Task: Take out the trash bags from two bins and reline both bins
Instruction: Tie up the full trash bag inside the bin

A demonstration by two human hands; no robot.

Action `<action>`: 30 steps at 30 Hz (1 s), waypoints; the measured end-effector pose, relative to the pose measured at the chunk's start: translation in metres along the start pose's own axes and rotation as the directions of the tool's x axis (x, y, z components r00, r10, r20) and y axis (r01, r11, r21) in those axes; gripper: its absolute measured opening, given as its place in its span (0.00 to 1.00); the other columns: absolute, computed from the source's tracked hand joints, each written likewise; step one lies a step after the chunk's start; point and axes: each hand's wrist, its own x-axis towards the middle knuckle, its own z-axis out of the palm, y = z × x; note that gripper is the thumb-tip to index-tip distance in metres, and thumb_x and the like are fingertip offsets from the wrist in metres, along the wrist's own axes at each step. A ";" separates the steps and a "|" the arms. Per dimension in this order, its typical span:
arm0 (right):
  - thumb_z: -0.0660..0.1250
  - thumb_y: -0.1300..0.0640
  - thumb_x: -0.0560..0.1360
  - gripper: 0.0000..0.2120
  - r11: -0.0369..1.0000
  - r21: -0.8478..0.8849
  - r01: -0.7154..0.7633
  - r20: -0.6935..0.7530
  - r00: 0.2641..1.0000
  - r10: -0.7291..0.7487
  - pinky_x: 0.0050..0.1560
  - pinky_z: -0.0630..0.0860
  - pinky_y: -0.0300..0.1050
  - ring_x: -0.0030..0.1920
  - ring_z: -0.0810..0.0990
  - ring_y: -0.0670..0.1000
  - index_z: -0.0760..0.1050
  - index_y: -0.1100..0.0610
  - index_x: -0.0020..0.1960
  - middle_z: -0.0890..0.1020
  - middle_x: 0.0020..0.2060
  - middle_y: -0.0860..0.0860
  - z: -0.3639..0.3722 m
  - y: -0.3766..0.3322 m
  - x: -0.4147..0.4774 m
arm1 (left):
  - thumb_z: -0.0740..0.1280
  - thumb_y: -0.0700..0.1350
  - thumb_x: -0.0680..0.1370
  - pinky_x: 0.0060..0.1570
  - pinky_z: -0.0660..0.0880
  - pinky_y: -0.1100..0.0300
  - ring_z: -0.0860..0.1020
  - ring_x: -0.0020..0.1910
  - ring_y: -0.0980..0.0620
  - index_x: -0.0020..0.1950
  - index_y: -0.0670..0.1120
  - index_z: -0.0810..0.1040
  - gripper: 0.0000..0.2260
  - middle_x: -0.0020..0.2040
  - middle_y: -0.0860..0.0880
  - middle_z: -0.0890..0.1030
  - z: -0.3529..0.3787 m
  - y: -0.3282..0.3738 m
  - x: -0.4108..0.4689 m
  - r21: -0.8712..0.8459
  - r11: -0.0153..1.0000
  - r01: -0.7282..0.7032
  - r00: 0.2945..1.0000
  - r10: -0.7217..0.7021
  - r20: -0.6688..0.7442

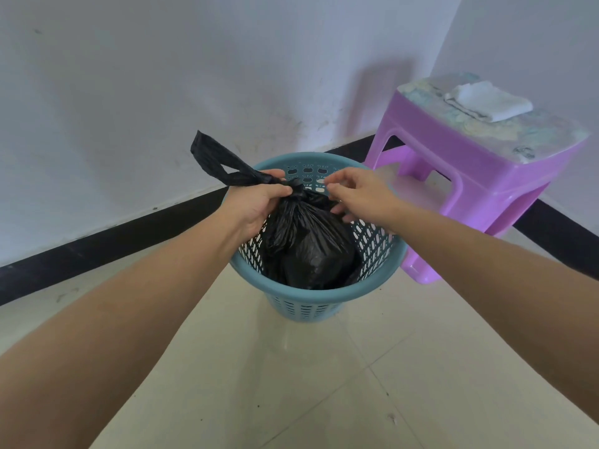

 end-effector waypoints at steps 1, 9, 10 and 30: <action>0.65 0.53 0.80 0.09 0.999 -0.030 0.036 -0.022 0.999 -0.037 0.44 0.82 0.47 0.43 0.82 0.49 0.77 0.51 0.60 0.80 0.45 0.52 -0.001 -0.001 0.000 | 0.67 0.24 0.72 0.41 0.80 0.64 0.83 0.41 0.50 0.44 0.41 0.78 0.13 0.43 0.44 0.80 -0.001 0.000 0.001 0.003 1.000 -0.005 1.000 0.005 0.011; 0.71 0.50 0.77 0.05 0.990 0.098 0.102 0.078 0.991 -0.109 0.45 0.73 0.31 0.36 0.78 0.35 0.81 0.44 0.52 0.82 0.42 0.45 0.011 -0.003 -0.006 | 0.69 0.26 0.72 0.41 0.81 0.61 0.84 0.38 0.50 0.39 0.42 0.77 0.11 0.36 0.46 0.82 0.002 0.004 -0.005 0.035 0.999 -0.038 0.994 0.034 0.099; 0.72 0.51 0.76 0.04 0.987 0.097 0.127 0.044 0.990 -0.132 0.45 0.73 0.32 0.36 0.77 0.36 0.81 0.45 0.51 0.82 0.42 0.46 0.012 -0.002 -0.005 | 0.69 0.26 0.72 0.41 0.80 0.61 0.84 0.38 0.50 0.39 0.42 0.77 0.11 0.37 0.46 0.82 0.002 0.005 -0.005 0.040 0.998 -0.041 0.993 0.037 0.108; 0.52 0.52 0.81 0.10 -0.003 -0.967 0.254 0.228 0.862 -0.452 0.29 0.56 0.43 0.40 0.83 0.57 0.70 0.55 0.51 0.84 0.40 0.53 -0.006 0.004 -0.003 | 0.56 0.47 0.83 0.39 0.66 0.57 0.72 0.33 0.55 0.32 0.48 0.67 0.19 0.36 0.49 0.83 0.012 0.022 -0.015 0.319 0.942 0.102 0.994 -0.089 -0.057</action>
